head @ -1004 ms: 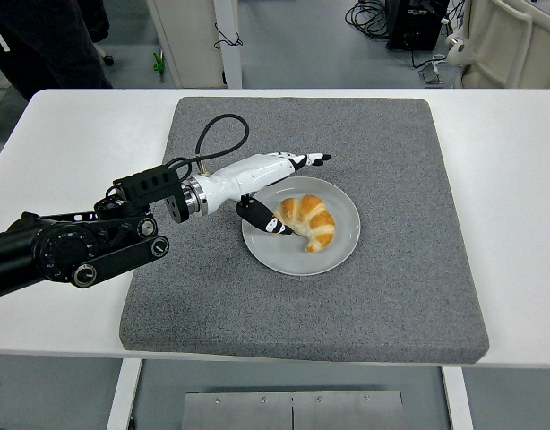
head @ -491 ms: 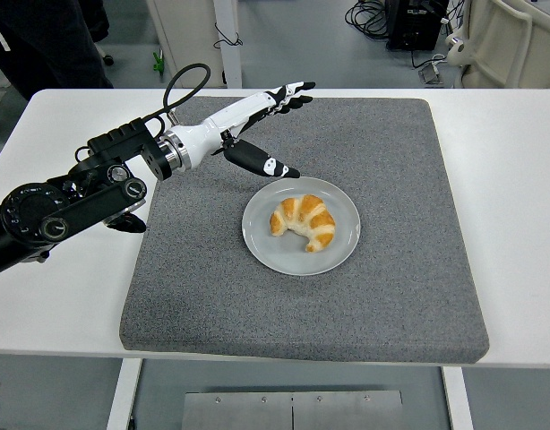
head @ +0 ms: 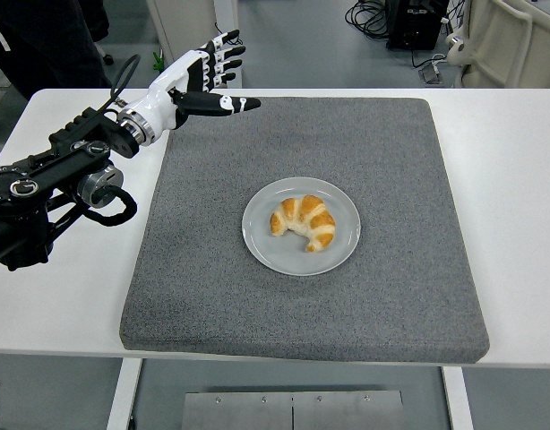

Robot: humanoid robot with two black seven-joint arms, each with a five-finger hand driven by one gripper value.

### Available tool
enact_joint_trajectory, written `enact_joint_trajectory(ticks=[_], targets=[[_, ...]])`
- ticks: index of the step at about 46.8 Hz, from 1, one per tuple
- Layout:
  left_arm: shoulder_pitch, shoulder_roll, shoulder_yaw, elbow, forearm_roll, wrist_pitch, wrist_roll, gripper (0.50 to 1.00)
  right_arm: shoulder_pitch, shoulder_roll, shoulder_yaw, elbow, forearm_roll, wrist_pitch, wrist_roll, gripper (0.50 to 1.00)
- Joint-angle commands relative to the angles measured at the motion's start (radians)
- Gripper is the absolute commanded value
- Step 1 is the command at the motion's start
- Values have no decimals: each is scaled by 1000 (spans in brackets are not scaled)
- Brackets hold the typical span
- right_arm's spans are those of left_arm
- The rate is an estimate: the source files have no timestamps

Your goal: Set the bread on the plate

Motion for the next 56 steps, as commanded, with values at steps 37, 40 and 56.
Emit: enact_joint_trajectory(ticks=[37, 40, 56], targets=[[25, -251, -205, 446, -291, -56, -39, 968, -1, 0, 0, 0, 0, 0, 0, 1000], [25, -265, -242, 479, -305, -73, -40, 966, 1, 0, 0, 0, 0, 0, 0, 1000], [28, -272, -319, 522, -358, -107, -46, 966, 8, 0, 0, 6, 0, 1, 1, 1000]])
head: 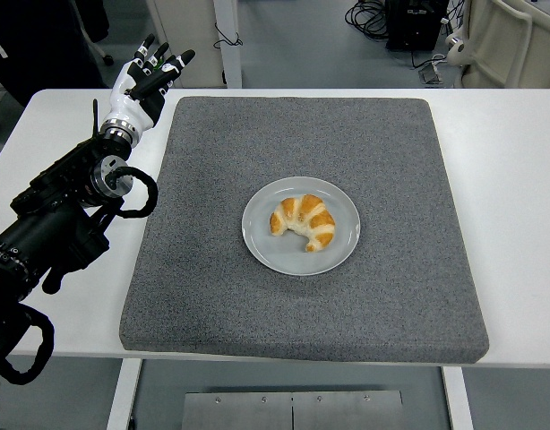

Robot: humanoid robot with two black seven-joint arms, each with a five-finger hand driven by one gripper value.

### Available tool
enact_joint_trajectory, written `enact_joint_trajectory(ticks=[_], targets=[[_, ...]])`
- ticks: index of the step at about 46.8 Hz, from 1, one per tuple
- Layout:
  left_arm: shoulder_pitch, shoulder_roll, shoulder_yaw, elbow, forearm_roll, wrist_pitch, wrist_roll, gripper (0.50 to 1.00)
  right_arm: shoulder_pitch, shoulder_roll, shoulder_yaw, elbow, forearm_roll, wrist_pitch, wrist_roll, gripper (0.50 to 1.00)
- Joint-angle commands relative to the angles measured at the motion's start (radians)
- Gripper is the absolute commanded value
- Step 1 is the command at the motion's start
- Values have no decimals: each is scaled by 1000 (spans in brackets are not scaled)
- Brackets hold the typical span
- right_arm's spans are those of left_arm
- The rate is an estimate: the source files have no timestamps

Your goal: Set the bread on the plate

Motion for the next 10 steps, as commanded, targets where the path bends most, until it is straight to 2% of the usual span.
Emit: enact_joint_trajectory(ticks=[1, 10], targets=[[1, -5, -3, 18, -7, -9, -1, 966, 0, 0, 0, 0, 0, 0, 0, 1000], [1, -16, -3, 41, -9, -40, -6, 966, 2, 0, -6, 0, 0, 0, 0, 1000]])
